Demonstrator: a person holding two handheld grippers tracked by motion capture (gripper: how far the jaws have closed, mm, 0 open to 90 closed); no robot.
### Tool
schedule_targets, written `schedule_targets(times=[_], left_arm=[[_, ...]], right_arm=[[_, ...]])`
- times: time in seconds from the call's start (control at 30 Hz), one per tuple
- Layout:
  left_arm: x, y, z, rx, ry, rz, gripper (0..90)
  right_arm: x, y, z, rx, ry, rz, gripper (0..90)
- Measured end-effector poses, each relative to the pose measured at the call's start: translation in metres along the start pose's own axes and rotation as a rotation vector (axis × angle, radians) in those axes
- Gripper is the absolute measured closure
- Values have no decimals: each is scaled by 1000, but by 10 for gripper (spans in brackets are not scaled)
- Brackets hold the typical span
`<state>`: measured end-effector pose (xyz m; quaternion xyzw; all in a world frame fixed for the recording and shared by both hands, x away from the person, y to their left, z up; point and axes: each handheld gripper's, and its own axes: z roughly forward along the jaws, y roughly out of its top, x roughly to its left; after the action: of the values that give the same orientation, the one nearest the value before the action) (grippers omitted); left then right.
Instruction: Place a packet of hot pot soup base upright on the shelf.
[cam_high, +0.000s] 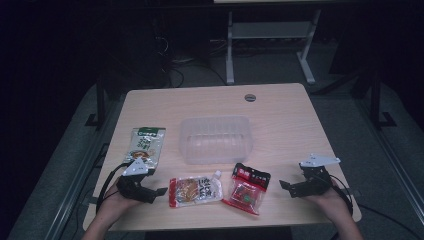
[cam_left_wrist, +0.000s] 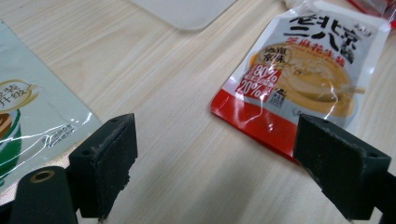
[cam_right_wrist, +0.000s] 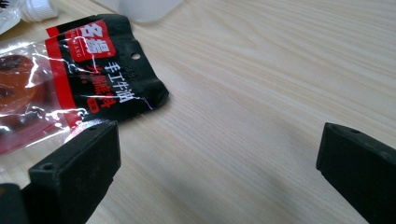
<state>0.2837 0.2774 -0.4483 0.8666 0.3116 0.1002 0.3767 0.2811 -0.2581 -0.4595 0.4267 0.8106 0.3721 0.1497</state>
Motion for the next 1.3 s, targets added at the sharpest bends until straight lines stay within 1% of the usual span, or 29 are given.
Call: schedule_targets(times=[0.13, 0.17, 0.2, 0.23, 0.27, 0.3, 0.33, 0.37, 0.43, 0.53, 0.63, 0.67, 0.73, 0.77, 0.8, 0.83, 0.87, 0.9, 0.97, 1.0, 1.03, 1.07, 1.1, 1.13, 1.17, 1.2, 1.23, 1.27, 1.3], left_arm=[[-2, 3, -1, -6, -11, -7, 151], [-3, 4, -3, -20, -23, -16, 178], [-3, 4, -3, -20, -23, -16, 200], [-5, 6, -6, -39, -38, -19, 200], [-6, 7, -7, -43, -41, -25, 252], [-6, 7, -7, -43, -41, -25, 266], [-8, 10, -9, -66, -47, -35, 308], [-9, 10, -10, -73, -50, -38, 339], [-11, 12, -11, -72, -60, -42, 412], [-16, 20, -13, -86, -80, -40, 540], [-17, 25, -13, -93, -94, -48, 662], [-19, 29, -11, -94, -109, -52, 705], [-21, 31, -9, -89, -121, -51, 785], [-21, 31, -9, -80, -129, -47, 820], [-23, 31, -8, -79, -135, -49, 851], [-23, 31, -8, -79, -135, -49, 881], [-24, 32, -7, -74, -144, -44, 894], [-25, 33, -7, -73, -150, -44, 894], [-27, 34, -7, -75, -153, -41, 894], [-28, 34, -7, -74, -155, -38, 894], [-29, 34, -6, -71, -154, -40, 893], [-29, 34, -5, -69, -148, -36, 868], [-29, 34, -3, -63, -144, -38, 797], [-30, 33, -1, -56, -141, -39, 754], [-30, 33, -1, -56, -141, -39, 710], [-32, 32, 3, -30, -126, -31, 659], [-32, 32, 3, -30, -126, -31, 601], [-32, 32, 4, -24, -125, -28, 601], [-32, 32, 4, -24, -125, -28, 568]], right_arm=[[1, 1, 1, -1, 1, -7, 0], [2, 2, 1, 1, 5, -6, 0], [2, 2, 1, 1, 5, -6, 0], [2, 2, 1, 0, 6, -7, 0], [2, 2, 1, -9, 7, -8, 0], [2, 2, 1, -12, 8, -9, 0], [2, 2, 1, -12, 12, -8, 18], [1, 2, 0, -2, 15, -8, 27], [2, 3, -1, -1, 15, -15, 29], [5, 5, -4, -14, 3, -18, 48], [6, 4, -4, -12, 12, -16, 61], [7, 4, -3, -11, 19, -19, 69], [9, 6, -3, -11, 29, -26, 162], [10, 7, -3, -9, 34, -33, 186], [11, 9, -3, -4, 38, -34, 239], [13, 10, -3, -4, 46, -34, 324], [15, 12, -4, -9, 56, -39, 371], [16, 13, -3, -13, 62, -42, 404], [18, 17, 0, -13, 95, -40, 519], [20, 19, 0, -12, 99, -32, 577], [21, 21, 2, -21, 116, -38, 656], [23, 23, 3, -24, 124, -44, 727], [25, 26, 4, -18, 132, -42, 785], [27, 28, 6, -13, 140, -54, 834], [27, 28, 6, -13, 140, -54, 834], [30, 31, 9, -3, 143, -73, 893], [30, 31, 9, -3, 143, -73, 893], [32, 35, 13, 2, 157, -87, 895], [32, 35, 13, 2, 157, -87, 895]])
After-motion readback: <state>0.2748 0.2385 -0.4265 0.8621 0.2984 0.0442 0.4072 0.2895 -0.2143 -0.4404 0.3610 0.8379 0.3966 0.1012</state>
